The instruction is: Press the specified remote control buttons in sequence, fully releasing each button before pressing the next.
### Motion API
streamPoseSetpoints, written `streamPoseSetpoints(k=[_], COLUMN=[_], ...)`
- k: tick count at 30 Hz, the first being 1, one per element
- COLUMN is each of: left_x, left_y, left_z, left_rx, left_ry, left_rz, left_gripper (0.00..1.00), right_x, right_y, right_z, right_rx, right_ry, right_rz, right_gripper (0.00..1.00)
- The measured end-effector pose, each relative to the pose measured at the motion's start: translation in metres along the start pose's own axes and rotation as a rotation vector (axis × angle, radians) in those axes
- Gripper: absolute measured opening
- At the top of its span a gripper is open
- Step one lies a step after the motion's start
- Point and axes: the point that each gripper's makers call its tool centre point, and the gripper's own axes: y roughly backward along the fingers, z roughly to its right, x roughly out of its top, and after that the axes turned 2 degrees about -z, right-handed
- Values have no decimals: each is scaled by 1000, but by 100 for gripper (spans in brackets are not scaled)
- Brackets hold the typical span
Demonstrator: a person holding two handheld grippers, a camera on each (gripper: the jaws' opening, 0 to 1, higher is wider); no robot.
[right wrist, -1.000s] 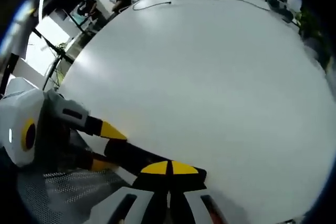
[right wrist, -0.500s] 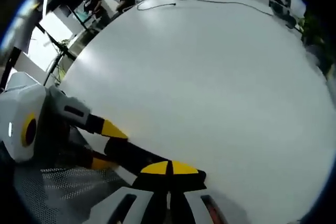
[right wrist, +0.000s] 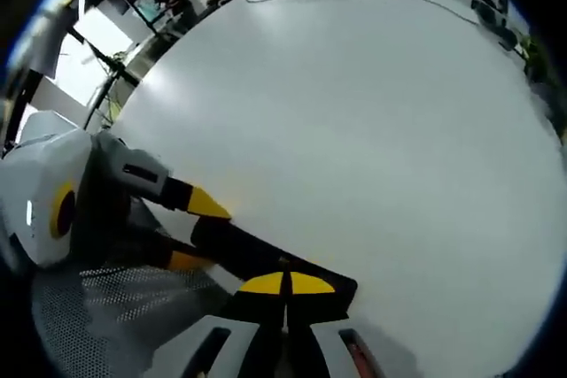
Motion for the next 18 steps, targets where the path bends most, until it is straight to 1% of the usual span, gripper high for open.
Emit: streamPoseSetpoints(k=[4,8,12,14,18], left_x=[0,0,0,0,0], left_y=[0,0,0,0,0], left_z=[0,0,0,0,0], left_rx=[-1,-2,-1,-1,-1], left_ry=[1,2,-1,0,-1], left_rz=[0,0,-6,-7,-11], left_gripper=[24,24,24,25,25], right_x=[0,-4,-4,-4,-3], right_y=[-1,-5,-3,-4,-4], right_z=[-1,1,2,2,2], right_rx=[4,-15,-20,-23,-34], right_ry=[3,11,13,-11,-4], right_rz=[-5,-19,-18,-8,-6], right_gripper=[0,0,0,0,0])
